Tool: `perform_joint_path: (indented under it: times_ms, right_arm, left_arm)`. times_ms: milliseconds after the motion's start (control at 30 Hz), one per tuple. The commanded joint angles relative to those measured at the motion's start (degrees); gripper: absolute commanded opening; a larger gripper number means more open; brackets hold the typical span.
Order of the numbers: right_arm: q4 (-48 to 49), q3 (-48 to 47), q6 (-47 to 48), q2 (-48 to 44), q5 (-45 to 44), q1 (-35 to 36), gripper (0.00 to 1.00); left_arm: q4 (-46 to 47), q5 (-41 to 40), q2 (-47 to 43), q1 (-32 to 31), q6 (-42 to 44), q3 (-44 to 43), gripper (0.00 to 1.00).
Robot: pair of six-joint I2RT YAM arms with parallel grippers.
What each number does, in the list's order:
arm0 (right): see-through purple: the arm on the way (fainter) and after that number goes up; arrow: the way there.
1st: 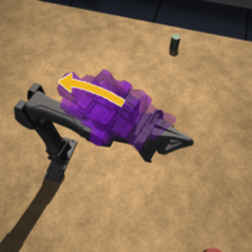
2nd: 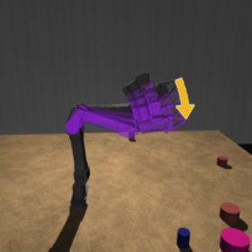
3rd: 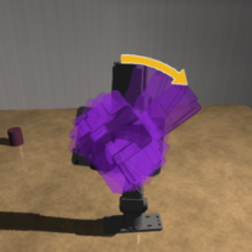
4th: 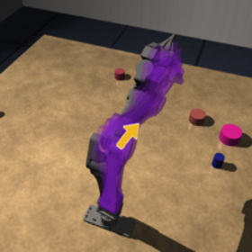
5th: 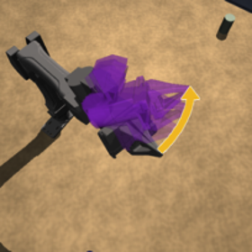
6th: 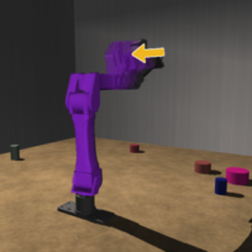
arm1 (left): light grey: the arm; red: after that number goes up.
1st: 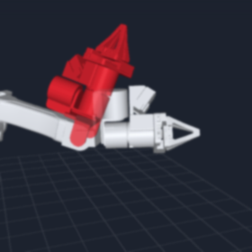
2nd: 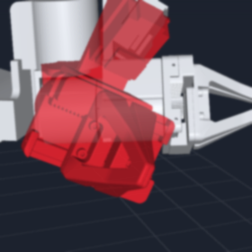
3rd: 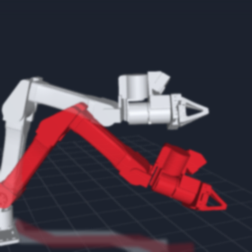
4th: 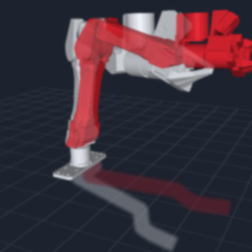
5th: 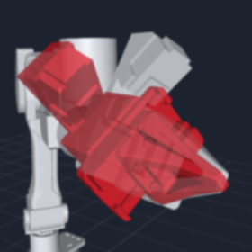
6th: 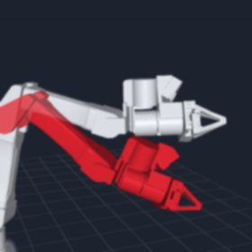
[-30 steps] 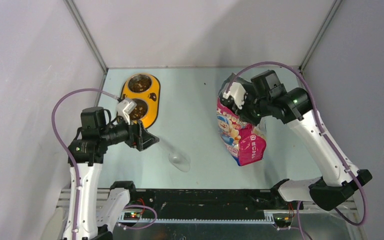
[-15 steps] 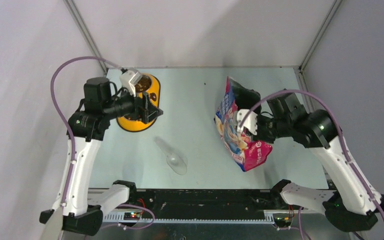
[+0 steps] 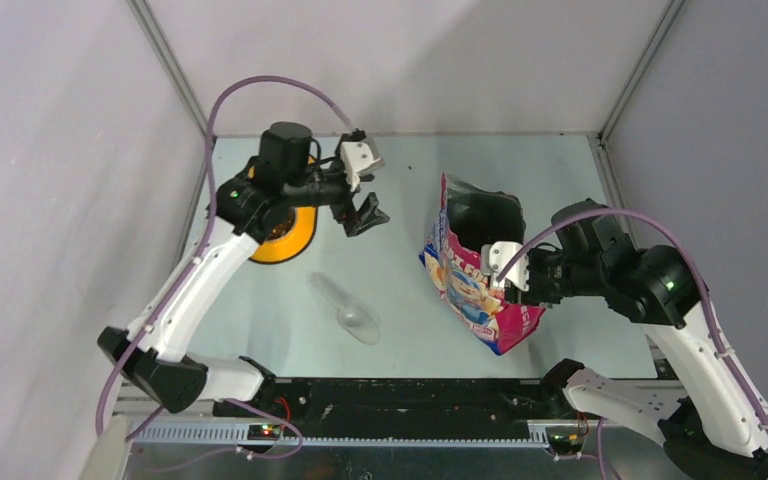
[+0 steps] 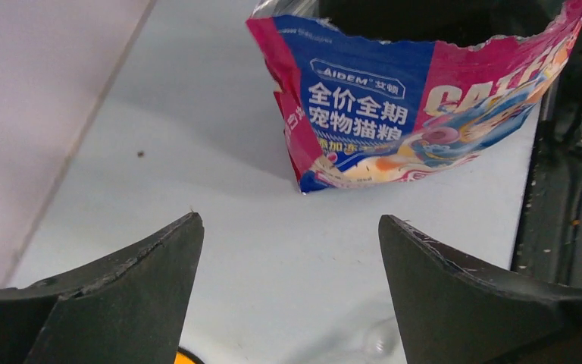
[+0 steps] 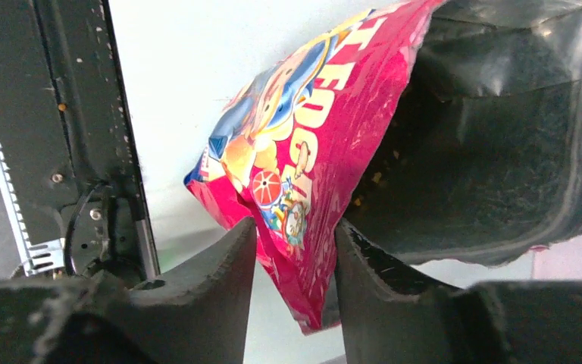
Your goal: Serve the pet food
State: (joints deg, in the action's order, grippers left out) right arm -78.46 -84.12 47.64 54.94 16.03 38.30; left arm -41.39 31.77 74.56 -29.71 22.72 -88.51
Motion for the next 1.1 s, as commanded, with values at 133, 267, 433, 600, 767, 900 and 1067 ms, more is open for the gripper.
perform_joint_path:
  times_ms: [133,267,433,600,767,900,1067]
  right_arm:
    - [3.91,-4.89,-6.69,-4.49,1.33,-2.98,0.63]
    - [10.55,-5.09,-15.29,-7.1,0.75,-7.56,0.75]
    - [14.85,-5.12,-29.62,-5.49,1.49,-17.62,0.78]
    - [17.31,-6.66,-41.24,0.22,10.24,-30.8,0.71]
    - [21.72,-5.5,-44.4,4.61,11.97,-32.33,0.7]
    - [23.96,-7.46,-42.78,9.26,11.61,-30.63,0.7]
    - [21.77,-13.28,-34.98,17.04,8.1,-25.23,0.66]
  left_arm:
    - [11.29,9.02,10.99,-1.25,10.31,-3.66,0.92]
    - [17.08,9.4,15.19,-1.73,6.92,-4.22,0.92]
    - [17.81,13.69,19.89,-2.1,5.26,-6.98,0.9]
    - [9.08,16.56,23.83,-3.63,12.66,-14.23,0.89]
    - [5.7,15.73,26.31,-5.03,19.21,-16.4,0.9]
    - [5.63,14.88,28.59,-5.66,20.69,-18.64,0.89]
    - [13.11,11.01,23.84,-4.47,12.46,-13.58,0.89]
